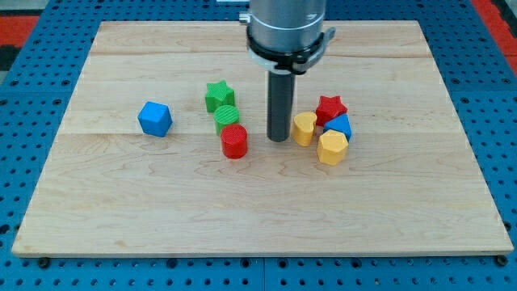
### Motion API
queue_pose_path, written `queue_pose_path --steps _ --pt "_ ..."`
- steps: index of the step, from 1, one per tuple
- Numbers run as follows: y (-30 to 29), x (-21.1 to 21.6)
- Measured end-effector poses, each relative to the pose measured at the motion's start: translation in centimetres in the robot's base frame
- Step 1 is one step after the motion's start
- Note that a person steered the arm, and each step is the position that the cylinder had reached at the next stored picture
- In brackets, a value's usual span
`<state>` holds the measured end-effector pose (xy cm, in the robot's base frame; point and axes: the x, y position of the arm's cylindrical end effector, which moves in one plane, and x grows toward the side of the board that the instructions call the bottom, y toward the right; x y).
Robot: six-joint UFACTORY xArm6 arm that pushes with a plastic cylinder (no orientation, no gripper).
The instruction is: Slide the green circle slightly left
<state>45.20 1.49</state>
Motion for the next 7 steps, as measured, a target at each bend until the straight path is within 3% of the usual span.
queue_pose_path --steps 2,4,7 --pt "-4.9 0.8" --pt "0.4 1.9" --pt "-1.9 -2.2"
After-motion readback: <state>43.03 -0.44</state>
